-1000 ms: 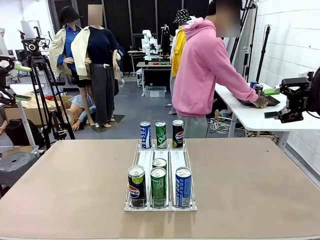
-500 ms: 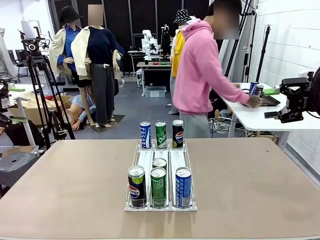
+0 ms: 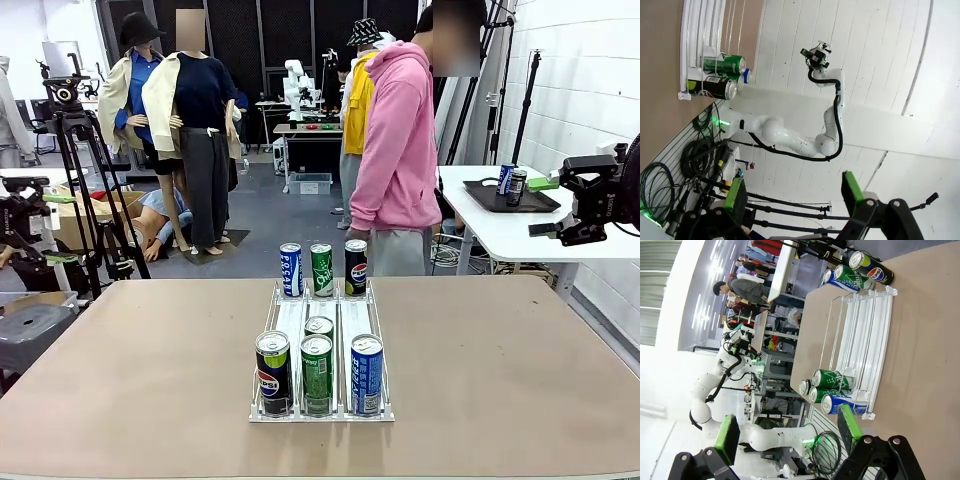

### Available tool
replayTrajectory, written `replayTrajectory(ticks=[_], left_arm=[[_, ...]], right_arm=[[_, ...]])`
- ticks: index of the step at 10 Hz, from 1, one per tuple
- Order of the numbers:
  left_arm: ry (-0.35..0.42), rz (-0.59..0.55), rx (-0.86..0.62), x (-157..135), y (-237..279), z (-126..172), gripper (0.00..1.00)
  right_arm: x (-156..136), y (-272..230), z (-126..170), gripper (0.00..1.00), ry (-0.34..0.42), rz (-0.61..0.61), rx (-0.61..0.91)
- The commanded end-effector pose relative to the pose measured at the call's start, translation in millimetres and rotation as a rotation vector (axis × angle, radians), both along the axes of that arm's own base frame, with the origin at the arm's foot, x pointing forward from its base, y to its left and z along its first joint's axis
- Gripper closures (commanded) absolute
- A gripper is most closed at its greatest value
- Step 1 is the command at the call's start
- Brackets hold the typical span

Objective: Retrieve and hand over the desired beverage to the person.
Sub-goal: Place the picked can on the Handle tray extended by the person.

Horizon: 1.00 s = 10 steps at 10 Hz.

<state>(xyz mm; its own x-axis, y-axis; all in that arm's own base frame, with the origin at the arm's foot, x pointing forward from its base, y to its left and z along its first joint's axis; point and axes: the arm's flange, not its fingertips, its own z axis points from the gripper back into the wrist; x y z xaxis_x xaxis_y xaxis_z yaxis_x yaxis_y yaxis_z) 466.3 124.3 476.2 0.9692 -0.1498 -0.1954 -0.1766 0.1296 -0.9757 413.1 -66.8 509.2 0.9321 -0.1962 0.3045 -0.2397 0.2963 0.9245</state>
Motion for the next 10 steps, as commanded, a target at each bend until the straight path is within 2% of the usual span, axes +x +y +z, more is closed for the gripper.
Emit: replayTrajectory(ticks=[1, 10], left_arm=[[-0.002, 0.003, -0.002, -0.3, 0.9, 0.3, 0.0], [-0.002, 0.003, -0.002, -0.3, 0.9, 0.3, 0.0]], right_arm=[[0.8, -0.1, 0.7, 0.0, 0.001, 0.006, -0.003], [0.8, -0.1, 0.7, 0.0, 0.001, 0.006, -0.003]])
